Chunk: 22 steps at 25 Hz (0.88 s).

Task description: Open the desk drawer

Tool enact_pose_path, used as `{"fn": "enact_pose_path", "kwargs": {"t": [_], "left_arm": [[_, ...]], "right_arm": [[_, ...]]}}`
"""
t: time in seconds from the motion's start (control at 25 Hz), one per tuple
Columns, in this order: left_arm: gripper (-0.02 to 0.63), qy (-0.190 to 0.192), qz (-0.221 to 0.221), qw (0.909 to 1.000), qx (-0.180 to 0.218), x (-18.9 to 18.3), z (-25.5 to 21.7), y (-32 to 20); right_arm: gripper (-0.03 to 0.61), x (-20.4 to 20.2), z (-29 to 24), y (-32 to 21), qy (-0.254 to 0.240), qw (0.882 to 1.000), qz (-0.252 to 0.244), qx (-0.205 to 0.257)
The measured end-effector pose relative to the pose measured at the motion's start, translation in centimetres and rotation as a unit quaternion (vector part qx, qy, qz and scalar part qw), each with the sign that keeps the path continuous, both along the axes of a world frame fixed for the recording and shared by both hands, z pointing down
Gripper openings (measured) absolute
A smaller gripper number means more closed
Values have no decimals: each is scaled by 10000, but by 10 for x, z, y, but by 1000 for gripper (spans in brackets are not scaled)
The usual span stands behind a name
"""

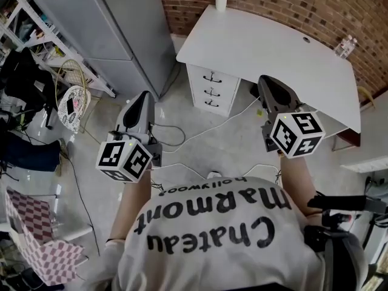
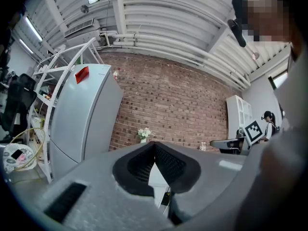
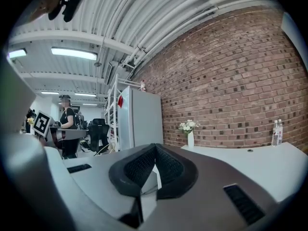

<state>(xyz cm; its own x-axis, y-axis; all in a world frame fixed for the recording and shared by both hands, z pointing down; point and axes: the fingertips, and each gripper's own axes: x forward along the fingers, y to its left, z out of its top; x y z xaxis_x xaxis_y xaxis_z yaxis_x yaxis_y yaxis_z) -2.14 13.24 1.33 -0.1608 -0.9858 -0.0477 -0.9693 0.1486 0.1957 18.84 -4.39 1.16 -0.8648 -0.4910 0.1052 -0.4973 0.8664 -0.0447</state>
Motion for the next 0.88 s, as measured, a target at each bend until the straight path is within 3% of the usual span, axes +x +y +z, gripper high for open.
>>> {"fn": "enact_pose_path", "kwargs": {"t": [0.48, 0.88], "left_arm": [[15, 177, 222, 9994, -186, -26, 37, -51], [15, 250, 924, 9952, -204, -87, 38, -107]], "right_arm": [[11, -28, 36, -43, 157, 9993, 138, -295], [11, -69, 50, -62, 371, 9955, 678, -540]]}}
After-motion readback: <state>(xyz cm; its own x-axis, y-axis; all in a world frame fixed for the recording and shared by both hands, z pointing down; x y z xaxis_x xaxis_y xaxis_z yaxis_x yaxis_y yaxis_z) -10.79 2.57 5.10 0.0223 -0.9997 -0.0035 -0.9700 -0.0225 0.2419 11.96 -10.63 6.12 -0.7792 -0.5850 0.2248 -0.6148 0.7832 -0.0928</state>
